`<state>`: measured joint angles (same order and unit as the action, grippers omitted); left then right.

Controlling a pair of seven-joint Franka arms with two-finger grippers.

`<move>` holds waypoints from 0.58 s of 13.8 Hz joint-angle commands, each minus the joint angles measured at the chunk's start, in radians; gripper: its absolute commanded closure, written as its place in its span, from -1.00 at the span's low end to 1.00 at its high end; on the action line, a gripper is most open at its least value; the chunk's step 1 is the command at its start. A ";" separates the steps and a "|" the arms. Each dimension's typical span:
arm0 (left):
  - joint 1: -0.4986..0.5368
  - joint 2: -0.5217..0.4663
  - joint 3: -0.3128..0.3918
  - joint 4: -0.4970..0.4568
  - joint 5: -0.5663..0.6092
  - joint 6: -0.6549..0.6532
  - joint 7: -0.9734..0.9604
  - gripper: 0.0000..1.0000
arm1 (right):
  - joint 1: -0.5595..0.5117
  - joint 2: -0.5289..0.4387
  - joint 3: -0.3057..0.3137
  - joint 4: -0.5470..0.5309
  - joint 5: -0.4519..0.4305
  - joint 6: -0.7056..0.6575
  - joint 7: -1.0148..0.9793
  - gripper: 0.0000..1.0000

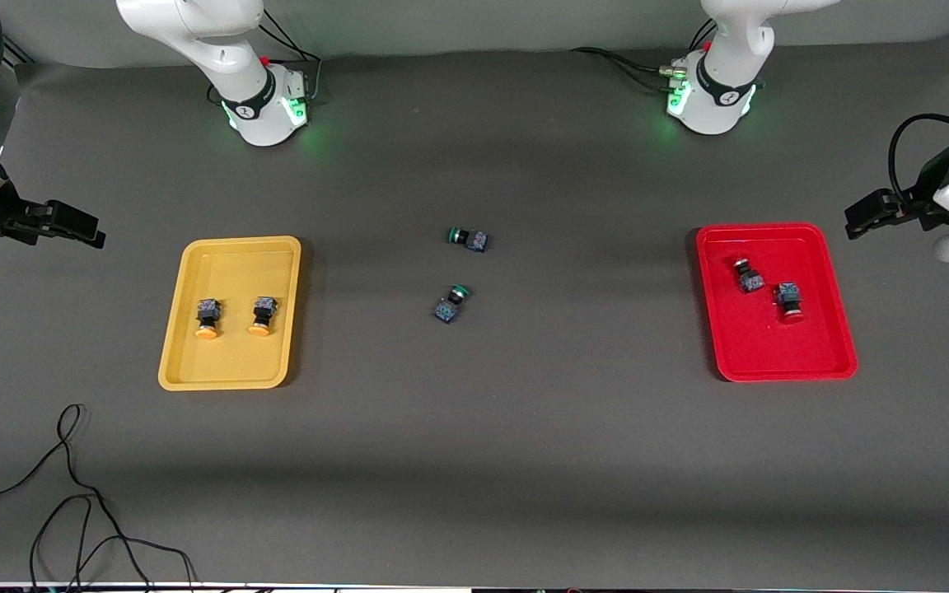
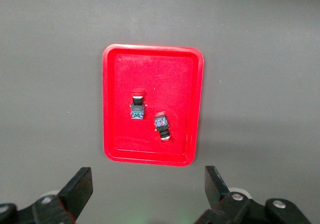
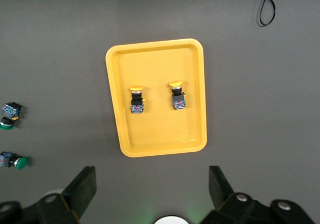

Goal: Place red and yellow buttons in trays

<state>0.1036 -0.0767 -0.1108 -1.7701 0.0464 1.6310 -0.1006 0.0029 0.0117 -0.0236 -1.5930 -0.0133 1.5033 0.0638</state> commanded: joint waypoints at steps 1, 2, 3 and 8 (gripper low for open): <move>0.002 0.011 -0.007 0.027 0.007 -0.031 0.001 -1.00 | -0.014 0.001 -0.013 -0.002 -0.010 0.014 -0.091 -1.00; 0.002 0.011 -0.007 0.026 0.007 -0.031 0.001 -0.99 | -0.014 0.004 -0.018 -0.001 -0.008 0.014 -0.093 -1.00; 0.002 0.009 -0.007 0.027 0.007 -0.034 -0.001 -1.00 | -0.011 0.004 -0.018 -0.002 -0.008 0.014 -0.093 -1.00; 0.004 0.003 -0.016 0.031 0.036 -0.074 0.002 -0.99 | -0.004 -0.013 -0.018 -0.034 -0.008 0.041 -0.096 -1.00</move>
<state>0.1036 -0.0765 -0.1137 -1.7683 0.0609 1.5893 -0.1001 -0.0013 0.0155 -0.0443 -1.5996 -0.0133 1.5172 -0.0097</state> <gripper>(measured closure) 0.000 0.000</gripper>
